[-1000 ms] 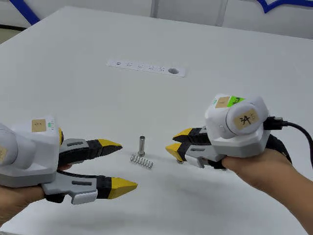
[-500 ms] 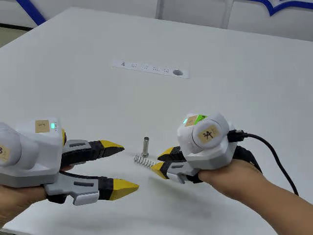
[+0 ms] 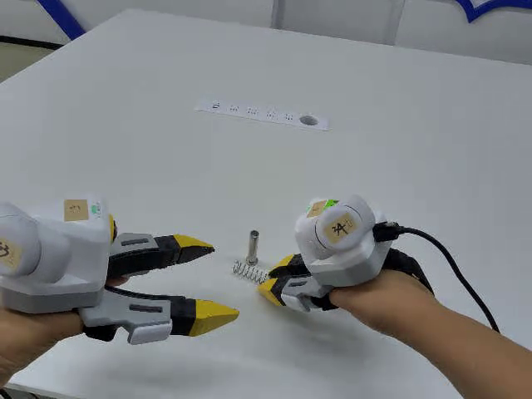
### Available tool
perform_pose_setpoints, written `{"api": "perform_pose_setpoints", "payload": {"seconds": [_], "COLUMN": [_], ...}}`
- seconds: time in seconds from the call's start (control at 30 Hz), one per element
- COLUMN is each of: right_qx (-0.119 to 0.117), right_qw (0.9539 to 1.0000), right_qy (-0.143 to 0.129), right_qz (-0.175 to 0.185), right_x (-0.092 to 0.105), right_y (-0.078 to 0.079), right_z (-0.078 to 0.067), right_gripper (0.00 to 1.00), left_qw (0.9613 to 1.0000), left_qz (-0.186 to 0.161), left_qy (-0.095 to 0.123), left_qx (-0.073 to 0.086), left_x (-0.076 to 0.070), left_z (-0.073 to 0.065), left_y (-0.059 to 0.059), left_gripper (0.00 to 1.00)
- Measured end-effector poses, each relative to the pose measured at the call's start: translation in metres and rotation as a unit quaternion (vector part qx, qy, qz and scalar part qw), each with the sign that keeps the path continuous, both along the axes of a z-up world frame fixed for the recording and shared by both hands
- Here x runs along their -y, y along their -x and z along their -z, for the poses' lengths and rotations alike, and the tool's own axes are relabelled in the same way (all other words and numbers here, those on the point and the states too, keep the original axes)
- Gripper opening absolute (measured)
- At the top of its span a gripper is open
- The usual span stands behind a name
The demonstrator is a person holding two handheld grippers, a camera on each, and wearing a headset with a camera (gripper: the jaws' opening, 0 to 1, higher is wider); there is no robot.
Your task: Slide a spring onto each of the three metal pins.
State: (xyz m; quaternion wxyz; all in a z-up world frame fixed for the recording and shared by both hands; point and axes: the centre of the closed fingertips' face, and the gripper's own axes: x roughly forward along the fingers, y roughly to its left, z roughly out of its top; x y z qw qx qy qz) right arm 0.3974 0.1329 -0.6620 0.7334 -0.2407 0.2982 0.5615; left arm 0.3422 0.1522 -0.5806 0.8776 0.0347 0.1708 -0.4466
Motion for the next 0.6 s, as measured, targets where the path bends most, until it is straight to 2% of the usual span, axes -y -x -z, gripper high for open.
{"api": "perform_pose_setpoints", "payload": {"seconds": [0.13, 0.47, 0.6], "right_qx": [0.004, 0.016, 0.011], "right_qw": [1.0000, 0.9996, 0.9995], "right_qy": [0.001, 0.003, -0.001], "right_qz": [-0.004, -0.021, -0.028], "right_x": [0.001, 0.011, 0.015], "right_y": [0.001, 0.015, 0.024], "right_z": [-0.003, -0.028, -0.042], "right_gripper": [0.12, 0.11, 0.11], "left_qw": [1.0000, 0.9999, 0.9997], "left_qz": [0.000, 0.009, 0.019], "left_qy": [-0.001, -0.008, -0.017], "left_qx": [0.000, -0.003, 0.000], "left_x": [0.000, 0.004, 0.008], "left_z": [0.000, 0.005, 0.008], "left_y": [0.000, -0.001, -0.001], "left_gripper": [0.55, 0.53, 0.52]}}
